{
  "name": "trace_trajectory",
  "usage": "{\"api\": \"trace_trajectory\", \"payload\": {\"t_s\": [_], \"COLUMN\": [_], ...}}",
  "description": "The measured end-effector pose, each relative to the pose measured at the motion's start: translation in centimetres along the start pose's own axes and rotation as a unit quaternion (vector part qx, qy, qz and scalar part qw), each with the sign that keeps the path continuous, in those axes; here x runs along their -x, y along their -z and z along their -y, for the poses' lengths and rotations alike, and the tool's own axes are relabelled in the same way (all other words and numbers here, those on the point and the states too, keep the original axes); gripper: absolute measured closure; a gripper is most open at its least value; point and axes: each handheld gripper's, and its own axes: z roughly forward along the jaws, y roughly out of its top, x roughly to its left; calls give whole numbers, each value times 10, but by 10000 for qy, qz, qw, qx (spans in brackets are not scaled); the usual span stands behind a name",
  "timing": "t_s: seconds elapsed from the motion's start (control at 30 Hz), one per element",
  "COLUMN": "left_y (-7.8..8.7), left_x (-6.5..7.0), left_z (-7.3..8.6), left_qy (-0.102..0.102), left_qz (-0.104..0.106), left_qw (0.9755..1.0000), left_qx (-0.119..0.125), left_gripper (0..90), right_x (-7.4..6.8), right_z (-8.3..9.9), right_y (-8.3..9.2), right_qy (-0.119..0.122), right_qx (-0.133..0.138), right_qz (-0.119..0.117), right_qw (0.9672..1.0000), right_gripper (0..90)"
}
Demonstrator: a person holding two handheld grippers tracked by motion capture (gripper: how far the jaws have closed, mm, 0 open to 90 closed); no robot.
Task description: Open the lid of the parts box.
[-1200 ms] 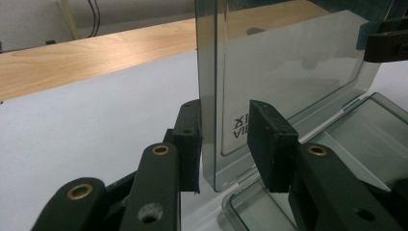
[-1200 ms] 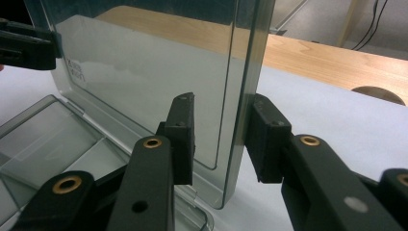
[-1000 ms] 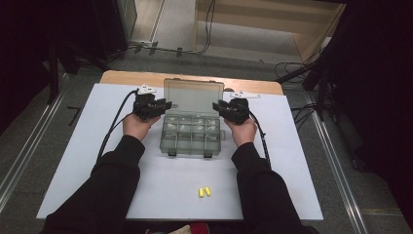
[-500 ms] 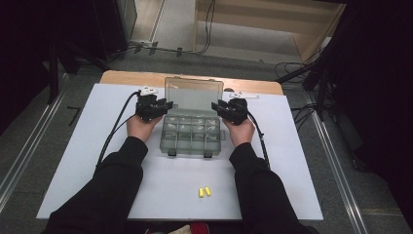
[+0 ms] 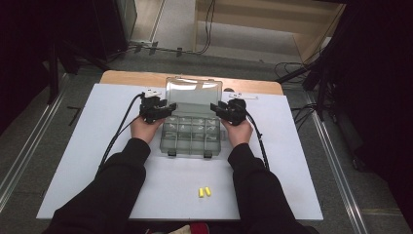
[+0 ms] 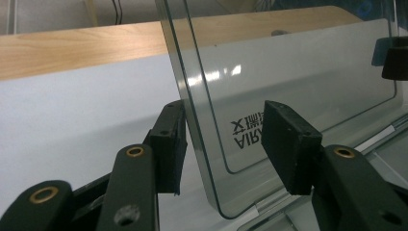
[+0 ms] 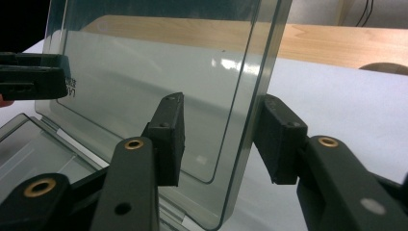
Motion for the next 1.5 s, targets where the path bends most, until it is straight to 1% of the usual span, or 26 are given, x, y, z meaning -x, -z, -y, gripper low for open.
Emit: {"api": "trace_trajectory", "payload": {"t_s": [0.07,0.13,0.23,0.27,0.37,0.53,0.67,0.83,0.93,1.03,1.13,1.23,1.33,1.47,1.5], "left_y": [-1,-3,-5,-6,-7,-9,-10,-10,-10,-10,-11,-11,-11,-11,-11], "left_x": [-1,-2,0,1,0,0,-1,0,-1,-1,-2,-3,-3,-5,-5], "left_z": [1,2,4,5,5,7,8,9,10,9,10,10,10,10,10], "left_qy": [113,169,-7,-9,103,131,237,229,199,230,353,390,411,484,484], "left_qz": [47,87,62,47,100,149,209,205,227,235,277,317,312,371,371], "left_qw": [9999,9998,10000,10000,9999,9997,9993,9991,9990,9988,9984,9981,9980,9974,9974], "left_qx": [6,17,-20,-23,-62,-138,-209,-278,-334,-360,-345,-370,-376,-396,-396], "left_gripper": [514,511,457,442,435,396,391,390,389,390,389,389,389,387,374], "right_x": [0,0,0,0,0,0,0,0,1,2,1,0,-1,-2,-2], "right_z": [1,2,3,3,4,6,7,8,8,9,9,9,10,11,11], "right_y": [-1,-2,-4,-4,-6,-8,-9,-10,-11,-12,-12,-13,-14,-15,-15], "right_qy": [-71,-86,-149,-173,-256,-238,-279,-222,-253,-333,-254,-294,-313,-265,-265], "right_qx": [-25,-45,-92,-83,-141,-209,-251,-304,-304,-318,-324,-352,-364,-384,-384], "right_qz": [-8,6,27,18,19,28,20,19,10,-32,-1,9,28,34,34], "right_qw": [10000,10000,9998,9998,9996,9995,9993,9993,9992,9989,9992,9989,9988,9989,9989], "right_gripper": [525,517,500,495,481,447,437,418,416,408,390,378,355,329,329]}}
